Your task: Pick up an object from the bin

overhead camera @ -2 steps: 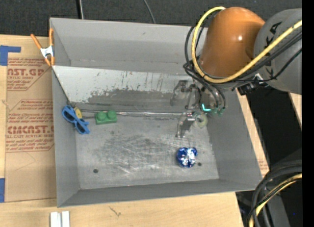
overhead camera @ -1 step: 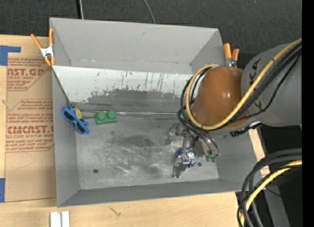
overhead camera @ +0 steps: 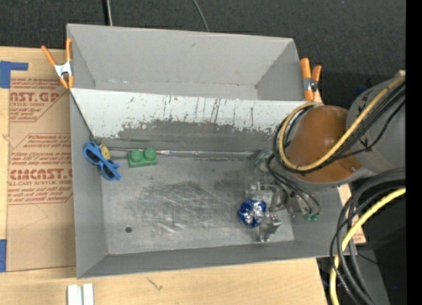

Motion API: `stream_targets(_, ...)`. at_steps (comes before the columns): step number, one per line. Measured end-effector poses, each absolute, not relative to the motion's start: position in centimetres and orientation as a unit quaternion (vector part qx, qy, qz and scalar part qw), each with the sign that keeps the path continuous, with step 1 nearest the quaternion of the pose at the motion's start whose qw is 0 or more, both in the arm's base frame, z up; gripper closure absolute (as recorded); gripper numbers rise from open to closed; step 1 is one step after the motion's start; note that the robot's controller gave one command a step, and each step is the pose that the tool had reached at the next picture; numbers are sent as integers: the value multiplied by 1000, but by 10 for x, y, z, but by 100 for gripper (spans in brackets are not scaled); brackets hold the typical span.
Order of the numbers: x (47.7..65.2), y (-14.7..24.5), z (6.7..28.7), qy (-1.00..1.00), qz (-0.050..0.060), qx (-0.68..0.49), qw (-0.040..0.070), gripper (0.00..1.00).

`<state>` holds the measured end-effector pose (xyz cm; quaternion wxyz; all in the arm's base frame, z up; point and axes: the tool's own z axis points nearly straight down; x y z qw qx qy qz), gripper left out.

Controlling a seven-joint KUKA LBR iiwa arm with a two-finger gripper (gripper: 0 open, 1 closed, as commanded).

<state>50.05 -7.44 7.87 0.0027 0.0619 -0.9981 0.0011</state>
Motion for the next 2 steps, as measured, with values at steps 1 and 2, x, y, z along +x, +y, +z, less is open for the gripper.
stream_targets(1,502,-69,83,-998,0,65,1,100)
stream_targets(2,513,-112,233,-996,2,90,-5,100)
